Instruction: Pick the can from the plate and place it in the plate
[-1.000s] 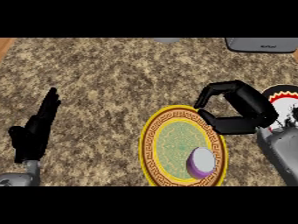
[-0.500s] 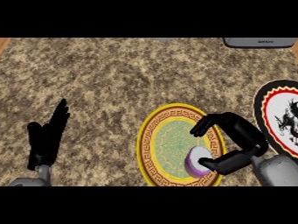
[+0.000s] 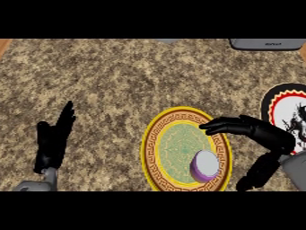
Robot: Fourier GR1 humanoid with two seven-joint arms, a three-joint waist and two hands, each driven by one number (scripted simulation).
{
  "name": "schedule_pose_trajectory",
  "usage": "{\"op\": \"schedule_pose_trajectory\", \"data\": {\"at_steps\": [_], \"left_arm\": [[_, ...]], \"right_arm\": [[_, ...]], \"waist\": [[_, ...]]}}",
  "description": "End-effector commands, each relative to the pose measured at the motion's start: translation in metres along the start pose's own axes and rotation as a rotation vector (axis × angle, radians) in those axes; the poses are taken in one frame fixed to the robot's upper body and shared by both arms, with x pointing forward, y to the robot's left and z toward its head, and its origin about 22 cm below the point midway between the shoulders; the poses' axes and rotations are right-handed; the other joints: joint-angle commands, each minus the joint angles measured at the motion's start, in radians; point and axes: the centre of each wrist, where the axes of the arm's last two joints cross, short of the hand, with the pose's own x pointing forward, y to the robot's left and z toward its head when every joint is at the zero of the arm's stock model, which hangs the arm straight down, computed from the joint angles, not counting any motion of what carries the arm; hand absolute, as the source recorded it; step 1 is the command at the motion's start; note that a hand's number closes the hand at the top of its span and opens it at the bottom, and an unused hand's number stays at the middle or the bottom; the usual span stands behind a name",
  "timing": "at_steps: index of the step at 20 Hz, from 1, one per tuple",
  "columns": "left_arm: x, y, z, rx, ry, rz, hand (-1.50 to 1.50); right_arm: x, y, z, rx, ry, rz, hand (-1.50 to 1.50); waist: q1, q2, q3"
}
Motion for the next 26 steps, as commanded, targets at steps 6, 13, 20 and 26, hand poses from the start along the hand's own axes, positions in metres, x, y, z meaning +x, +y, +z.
{"op": "schedule_pose_trajectory", "data": {"at_steps": [6,13,20,26], "left_arm": [[0.007,-0.003,0.006,-0.006,-0.004,0.006,0.00],[0.015,0.001,0.007,-0.012,-0.001,-0.001,0.00],[-0.010,-0.003,-0.001,0.000,0.000,0.012,0.00],[0.004,0.007,-0.005,0.001,-0.001,0.004,0.00]], "right_arm": [[0.041,-0.032,-0.037,0.219,0.140,0.341,-1.50],[0.036,-0.004,-0.048,0.479,0.303,0.356,-1.50],[0.052,-0.013,-0.061,0.505,0.337,0.386,-1.50],[0.040,0.008,-0.085,0.533,0.347,0.380,-1.50]], "waist": [[0.005,-0.001,-0.001],[0.002,0.000,-0.001],[-0.003,0.000,-0.001],[-0.002,0.001,-0.001]]}}
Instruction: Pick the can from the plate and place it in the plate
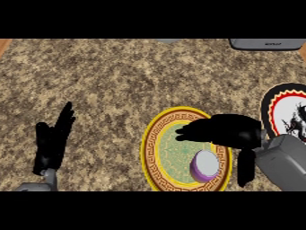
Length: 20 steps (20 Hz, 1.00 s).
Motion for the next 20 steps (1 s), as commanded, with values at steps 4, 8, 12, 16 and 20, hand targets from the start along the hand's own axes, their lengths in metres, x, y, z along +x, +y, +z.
{"op": "schedule_pose_trajectory", "data": {"at_steps": [4,8,12,16,20], "left_arm": [[0.012,-0.004,-0.004,0.003,0.015,-0.001,0.00],[0.010,0.006,-0.004,-0.008,-0.010,0.009,0.00],[0.010,0.002,-0.008,0.000,-0.006,-0.019,0.00],[0.005,0.002,-0.004,-0.013,0.011,-0.019,0.00],[0.005,-0.009,0.003,-0.008,-0.009,0.017,0.00]], "right_arm": [[-0.007,0.028,-0.004,0.044,-0.014,0.013,-1.50],[-0.010,0.022,-0.017,0.050,-0.014,-0.003,-1.50],[-0.009,0.035,-0.026,0.068,-0.003,-0.013,-1.50],[-0.003,0.021,-0.031,0.073,0.013,0.008,-1.50],[-0.002,0.028,-0.020,0.060,-0.028,0.075,1.50]], "waist": [[-0.002,0.000,0.000],[-0.001,0.000,0.000],[-0.002,0.000,0.000],[-0.001,0.000,0.000],[-0.002,-0.001,0.000]]}}
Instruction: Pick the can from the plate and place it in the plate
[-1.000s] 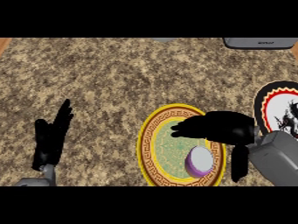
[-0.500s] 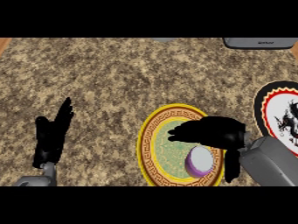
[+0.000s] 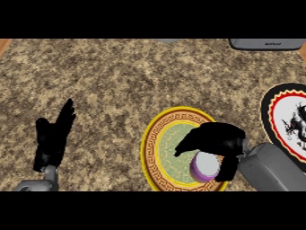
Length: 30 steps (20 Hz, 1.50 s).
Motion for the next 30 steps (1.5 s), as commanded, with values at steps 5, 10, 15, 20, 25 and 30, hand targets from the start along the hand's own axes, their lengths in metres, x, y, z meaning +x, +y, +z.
{"op": "schedule_pose_trajectory", "data": {"at_steps": [5,10,15,20,25,30], "left_arm": [[-0.019,0.011,0.004,0.006,0.001,0.006,0.00],[-0.004,-0.001,0.001,0.018,0.006,-0.004,0.00],[-0.016,0.001,0.000,0.017,0.021,-0.010,0.00],[-0.022,0.020,0.012,0.058,0.031,-0.004,0.00],[-0.003,0.010,0.005,0.035,0.022,-0.003,0.00],[-0.012,0.011,0.003,0.033,0.022,0.015,0.00]], "right_arm": [[-0.007,0.017,-0.018,-0.034,-0.105,0.059,1.50],[0.004,-0.001,-0.015,-0.140,-0.071,0.089,1.50],[-0.018,-0.008,0.026,-0.443,0.074,0.098,1.50],[-0.058,0.036,0.083,-0.704,0.586,-0.038,1.50],[-0.016,0.024,0.129,-0.910,0.597,0.012,1.50],[0.003,0.015,0.172,-1.241,0.688,0.043,1.50]], "waist": [[0.002,0.001,0.000],[-0.002,-0.001,0.000],[-0.021,-0.002,0.000],[-0.066,-0.009,0.001],[-0.040,-0.009,-0.001],[-0.040,-0.008,-0.001]]}}
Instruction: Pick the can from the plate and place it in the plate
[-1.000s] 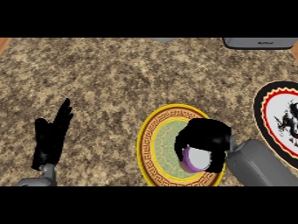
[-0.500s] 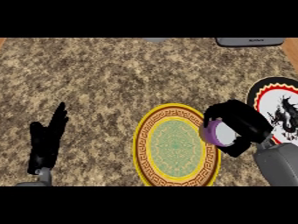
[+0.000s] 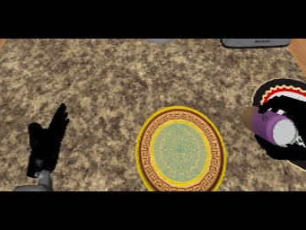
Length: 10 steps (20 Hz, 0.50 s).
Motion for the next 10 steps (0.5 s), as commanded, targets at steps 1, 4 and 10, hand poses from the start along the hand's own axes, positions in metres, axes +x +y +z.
{"op": "schedule_pose_trajectory", "data": {"at_steps": [1,4,10], "left_arm": [[-0.010,-0.005,0.003,-0.012,-0.015,-0.017,0.00],[0.004,0.003,0.001,-0.031,-0.009,-0.004,0.00],[0.020,0.009,-0.009,-0.032,-0.026,-0.012,0.00]], "right_arm": [[0.004,-0.034,0.014,-0.213,0.108,0.012,1.50],[0.008,-0.043,0.042,-0.225,0.179,0.006,1.50],[-0.034,-0.066,0.028,-0.256,0.296,-0.019,1.50]], "waist": [[0.021,0.004,0.000],[0.029,0.005,0.000],[0.040,0.008,0.000]]}}
